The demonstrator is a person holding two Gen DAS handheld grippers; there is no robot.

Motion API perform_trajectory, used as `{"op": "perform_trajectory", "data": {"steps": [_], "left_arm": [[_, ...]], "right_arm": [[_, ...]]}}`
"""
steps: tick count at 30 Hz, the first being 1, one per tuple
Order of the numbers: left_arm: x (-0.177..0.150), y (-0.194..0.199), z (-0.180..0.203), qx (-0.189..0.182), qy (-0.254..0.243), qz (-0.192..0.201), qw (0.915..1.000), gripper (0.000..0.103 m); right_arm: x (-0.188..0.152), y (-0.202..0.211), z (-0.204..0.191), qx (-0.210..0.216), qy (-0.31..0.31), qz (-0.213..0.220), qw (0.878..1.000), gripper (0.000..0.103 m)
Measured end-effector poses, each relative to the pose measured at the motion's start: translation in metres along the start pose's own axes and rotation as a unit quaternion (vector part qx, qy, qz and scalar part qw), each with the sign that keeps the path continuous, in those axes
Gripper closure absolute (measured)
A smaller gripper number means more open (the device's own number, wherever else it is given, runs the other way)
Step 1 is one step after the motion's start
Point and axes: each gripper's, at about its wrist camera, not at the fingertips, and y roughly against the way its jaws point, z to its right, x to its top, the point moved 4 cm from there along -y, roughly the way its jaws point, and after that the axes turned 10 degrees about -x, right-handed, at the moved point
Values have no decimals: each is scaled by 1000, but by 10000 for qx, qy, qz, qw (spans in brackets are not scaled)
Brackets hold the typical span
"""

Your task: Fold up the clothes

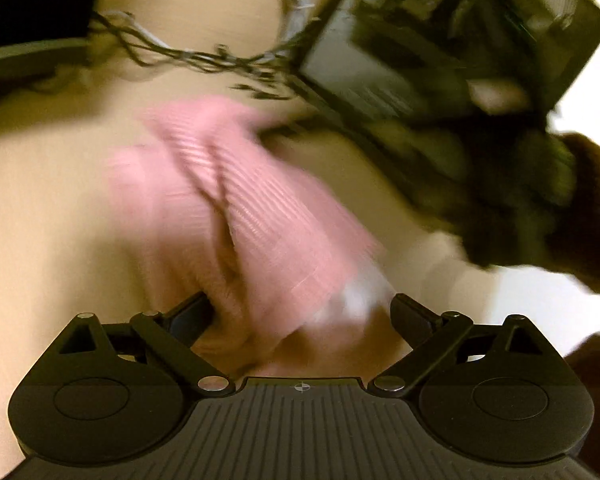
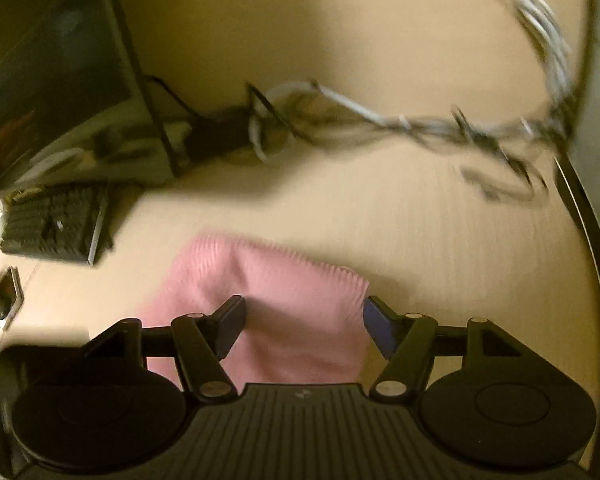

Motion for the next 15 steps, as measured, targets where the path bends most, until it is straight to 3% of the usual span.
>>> {"op": "perform_trajectory", "data": {"steps": [3, 5, 7, 10, 12, 13, 15], "left_arm": [[-2, -12, 28, -547, 91, 46, 9985, 5], [-1, -13, 43, -607, -144, -2, 9981, 5], [1, -1, 47, -424, -324, 51, 9986, 4], [12, 29, 29, -89, 39, 430, 9990, 4], [20, 47, 8, 420, 421, 764, 9953, 5], [25, 53, -3, 681, 651, 915, 9913, 6], [33, 60, -19, 1074, 938, 1124, 9834, 22]], "right_arm": [[21, 12, -16, 159, 255, 345, 9990, 20], [27, 25, -19, 50, 540, 622, 9966, 18], [24, 38, -17, -129, 798, 804, 9935, 18], [6, 56, -18, -359, 1276, 961, 9865, 19], [-15, 67, -21, -401, 1588, 991, 9815, 36], [-27, 71, -24, -374, 1719, 954, 9798, 38], [-48, 76, -34, -455, 2054, 964, 9729, 38]]}}
